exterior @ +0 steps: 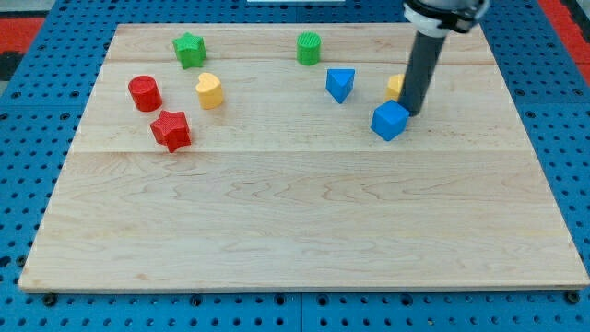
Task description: Move the yellow hexagon towards top right
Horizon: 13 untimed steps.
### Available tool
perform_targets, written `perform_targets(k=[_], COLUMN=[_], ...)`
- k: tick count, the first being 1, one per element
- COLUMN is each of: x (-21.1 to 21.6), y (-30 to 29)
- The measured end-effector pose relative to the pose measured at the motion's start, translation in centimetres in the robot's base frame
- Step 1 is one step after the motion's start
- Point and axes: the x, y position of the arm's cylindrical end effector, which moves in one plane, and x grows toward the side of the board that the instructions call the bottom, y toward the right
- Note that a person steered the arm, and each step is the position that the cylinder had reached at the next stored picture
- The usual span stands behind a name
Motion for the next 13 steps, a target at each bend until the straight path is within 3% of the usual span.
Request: perform_targets(k=[2,4,5,7,8,10,12,13], x=[-7.4,0.2,-3.2,-7.7,-4.3,-9.8,-9.9,-9.1], y=[5.3,2.1,-3.6,3.5,3.6,4.5,4.5,1.1])
